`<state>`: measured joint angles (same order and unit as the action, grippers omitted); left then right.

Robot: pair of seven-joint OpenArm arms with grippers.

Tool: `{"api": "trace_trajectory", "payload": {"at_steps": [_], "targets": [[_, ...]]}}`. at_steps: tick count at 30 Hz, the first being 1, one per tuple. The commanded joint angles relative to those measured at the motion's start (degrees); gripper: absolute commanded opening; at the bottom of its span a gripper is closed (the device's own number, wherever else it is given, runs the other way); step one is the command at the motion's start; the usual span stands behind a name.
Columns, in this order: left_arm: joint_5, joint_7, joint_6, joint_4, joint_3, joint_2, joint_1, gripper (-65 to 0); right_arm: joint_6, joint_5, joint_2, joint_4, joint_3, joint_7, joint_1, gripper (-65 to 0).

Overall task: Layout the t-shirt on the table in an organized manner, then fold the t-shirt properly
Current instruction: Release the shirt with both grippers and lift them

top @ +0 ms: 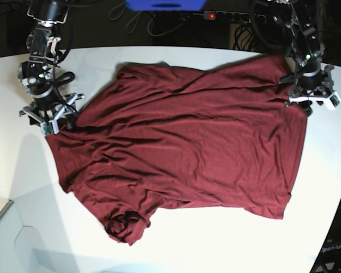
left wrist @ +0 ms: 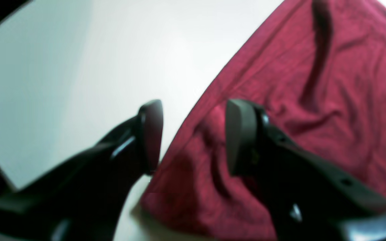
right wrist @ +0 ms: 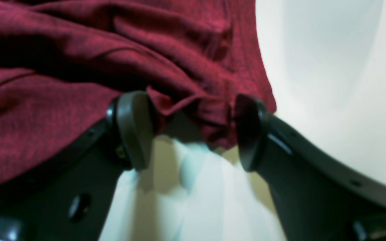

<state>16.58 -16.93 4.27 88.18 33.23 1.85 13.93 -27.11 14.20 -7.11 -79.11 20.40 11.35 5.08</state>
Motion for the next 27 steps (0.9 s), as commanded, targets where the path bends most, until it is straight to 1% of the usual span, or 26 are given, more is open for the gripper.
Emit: {"api": "trace_trajectory", "payload": {"at_steps": [1, 5, 8, 14, 15, 18, 22, 25, 27], "targets": [[-0.3, 1.2, -0.1, 0.1, 0.0, 0.4, -0.9, -35.5, 0.4, 0.5, -0.5, -0.7, 0.0, 0.5, -0.3, -26.9], [-0.3, 1.2, -0.4, -3.7, 0.0, 0.5, -2.6, -35.6, 0.4, 0.5, -0.5, -0.7, 0.0, 0.5, -0.3, -26.9], [-0.3, 1.2, -0.4, -5.9, -2.1, 0.9, -3.4, -35.7, 0.4, 0.5, -0.5, -0.7, 0.0, 0.5, -0.3, -26.9], [-0.3, 1.4, -0.4, -6.4, -4.6, 1.0, -3.5, -35.9, 0.4, 0.5, -0.5, -0.7, 0.0, 0.5, -0.3, -26.9], [-0.3, 1.4, -0.4, -6.4, -4.6, 1.0, -3.5, -36.9, 0.4, 0.5, -0.5, -0.7, 0.0, 0.5, -0.4, -26.9], [-0.3, 1.5, -0.4, -6.4, -4.7, 1.0, -3.5, -43.0, 0.4, 0.6, -0.5, -0.6, 0.0, 0.5, -0.5, -26.9], [-0.3, 1.5, -0.4, -6.4, -4.2, 1.1, -3.5, -46.8, 0.4, 0.6, -0.5, -0.6, 0.0, 0.5, -0.6, -26.9], [-0.3, 1.6, -0.4, -5.9, -4.0, 1.1, -3.0, -53.2, 0.4, 0.6, -0.5, -0.4, 0.0, 0.5, -0.6, -26.9], [-0.3, 1.7, -0.4, -5.8, -3.7, 1.2, -2.7, -59.9, 0.4, 0.6, -0.5, -0.4, 0.0, 0.5, -0.6, -26.9]]}}
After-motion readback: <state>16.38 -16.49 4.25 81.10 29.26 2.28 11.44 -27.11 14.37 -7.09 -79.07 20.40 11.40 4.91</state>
